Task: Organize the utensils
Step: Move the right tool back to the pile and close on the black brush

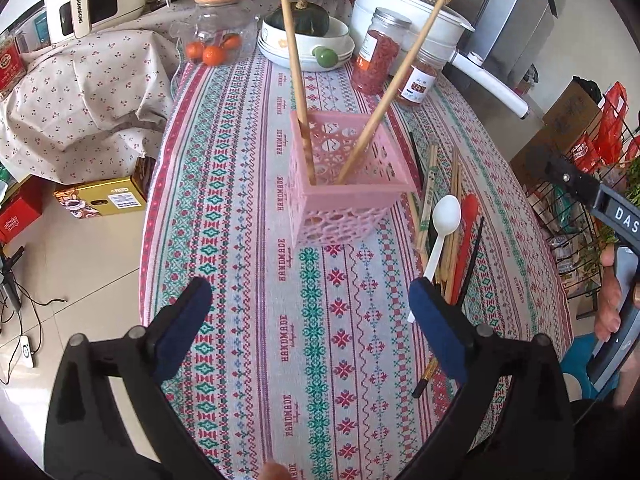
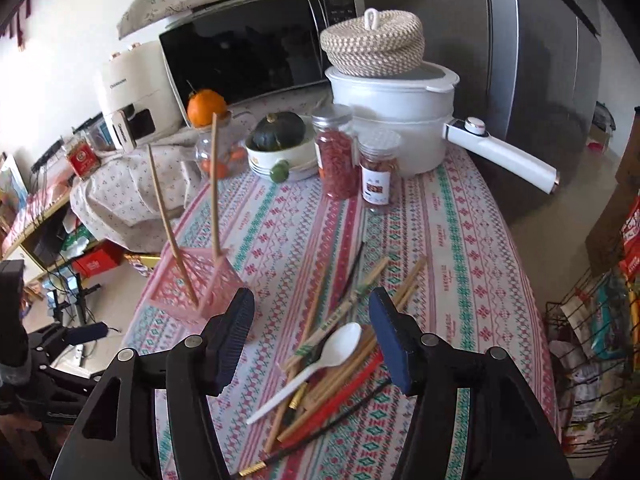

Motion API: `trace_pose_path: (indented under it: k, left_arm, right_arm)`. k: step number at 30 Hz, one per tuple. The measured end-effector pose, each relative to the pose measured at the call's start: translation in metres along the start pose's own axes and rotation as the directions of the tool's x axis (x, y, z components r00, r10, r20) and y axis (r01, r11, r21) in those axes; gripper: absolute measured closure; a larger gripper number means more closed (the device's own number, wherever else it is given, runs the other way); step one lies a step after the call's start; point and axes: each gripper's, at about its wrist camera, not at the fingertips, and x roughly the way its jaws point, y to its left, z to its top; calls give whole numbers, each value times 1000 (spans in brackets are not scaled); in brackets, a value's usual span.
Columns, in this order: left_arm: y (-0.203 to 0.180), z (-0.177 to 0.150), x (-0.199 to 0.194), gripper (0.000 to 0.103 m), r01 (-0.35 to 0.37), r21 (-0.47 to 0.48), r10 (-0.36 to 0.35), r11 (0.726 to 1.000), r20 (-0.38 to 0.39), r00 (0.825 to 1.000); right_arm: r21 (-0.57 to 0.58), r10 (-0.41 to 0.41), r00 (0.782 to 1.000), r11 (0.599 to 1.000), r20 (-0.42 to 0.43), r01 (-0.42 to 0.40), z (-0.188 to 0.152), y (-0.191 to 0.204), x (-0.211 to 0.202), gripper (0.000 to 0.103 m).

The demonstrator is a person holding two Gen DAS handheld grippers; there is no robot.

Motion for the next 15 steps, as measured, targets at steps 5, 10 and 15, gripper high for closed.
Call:
trace_pose_path:
  k: [5, 10, 15]
  left_arm:
    - [-10, -5, 9, 1, 12, 8, -12, 1000, -38, 999]
    - [-18, -8, 17, 1, 19, 26, -17, 999, -55, 998]
    - [-21, -9, 23, 0, 25, 25, -24, 999, -65, 998]
  right_arm:
    - [50, -75, 986, 995, -147, 83, -19, -26, 22, 40]
    - [128, -89, 940, 982, -329, 138, -42, -55, 55, 40]
    - [147, -127, 881, 965, -456, 215, -65, -70, 84, 40]
